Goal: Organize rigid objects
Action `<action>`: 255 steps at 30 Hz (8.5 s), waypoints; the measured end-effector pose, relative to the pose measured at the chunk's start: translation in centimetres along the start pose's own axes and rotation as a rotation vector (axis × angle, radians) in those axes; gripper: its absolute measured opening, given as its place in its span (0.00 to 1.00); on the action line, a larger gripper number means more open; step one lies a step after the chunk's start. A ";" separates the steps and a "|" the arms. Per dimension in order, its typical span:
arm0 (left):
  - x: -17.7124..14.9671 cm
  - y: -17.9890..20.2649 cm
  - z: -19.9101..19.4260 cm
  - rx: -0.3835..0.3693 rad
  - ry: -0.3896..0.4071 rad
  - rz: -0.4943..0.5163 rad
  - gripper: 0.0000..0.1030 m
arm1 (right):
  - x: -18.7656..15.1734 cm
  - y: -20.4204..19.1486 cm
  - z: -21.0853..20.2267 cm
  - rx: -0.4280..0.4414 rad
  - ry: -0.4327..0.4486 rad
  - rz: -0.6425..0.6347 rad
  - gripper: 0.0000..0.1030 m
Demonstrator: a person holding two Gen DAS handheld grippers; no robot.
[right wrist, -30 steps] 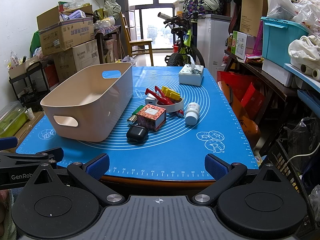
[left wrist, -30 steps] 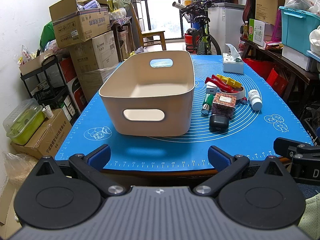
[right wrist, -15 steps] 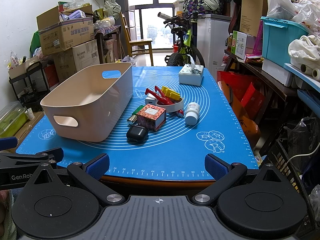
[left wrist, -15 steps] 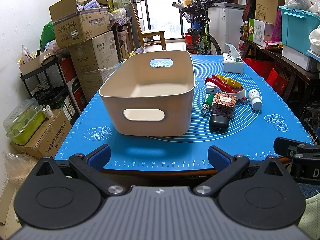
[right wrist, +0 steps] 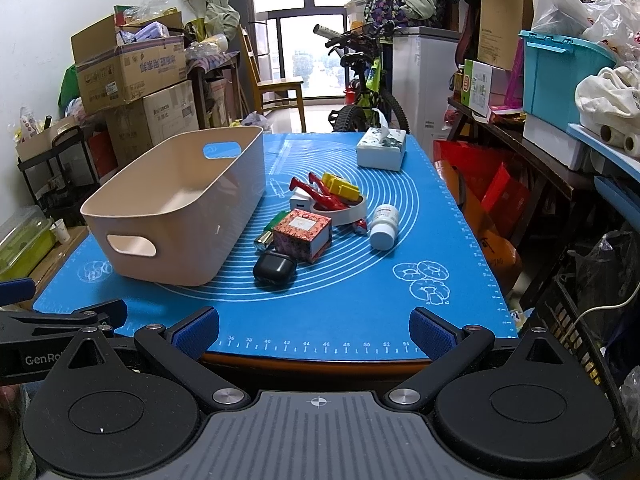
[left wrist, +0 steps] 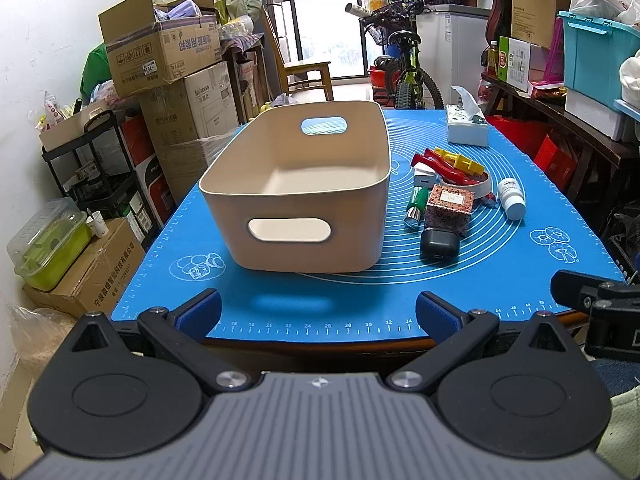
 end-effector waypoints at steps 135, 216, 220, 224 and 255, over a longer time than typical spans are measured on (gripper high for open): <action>7.1 -16.3 16.9 -0.025 -0.383 -0.215 0.09 | 13.1 -24.6 19.0 0.154 -0.108 -0.407 0.55; 7.1 -16.3 16.9 -0.022 -0.385 -0.217 0.09 | 13.7 -6.3 19.5 -0.084 0.018 0.156 0.61; 7.1 -16.3 16.9 -0.021 -0.385 -0.217 0.09 | 16.1 -7.9 17.4 -0.025 0.117 0.153 0.61; 7.1 -16.3 16.8 -0.021 -0.385 -0.217 0.09 | 17.6 -11.1 16.3 0.034 0.161 0.091 0.61; 7.1 -16.3 17.0 -0.018 -0.387 -0.211 0.09 | 12.5 -23.2 17.4 0.153 -0.069 -0.266 0.70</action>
Point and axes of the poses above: each gripper's, at about its wrist camera, not at the fingertips, and z roughly the way its jaws point, y to its right, x to its top, the point moved 8 cm from there along z, roughly the way its jaws point, and after that the axes turned 13 degrees about -x, right-handed, at the moved point
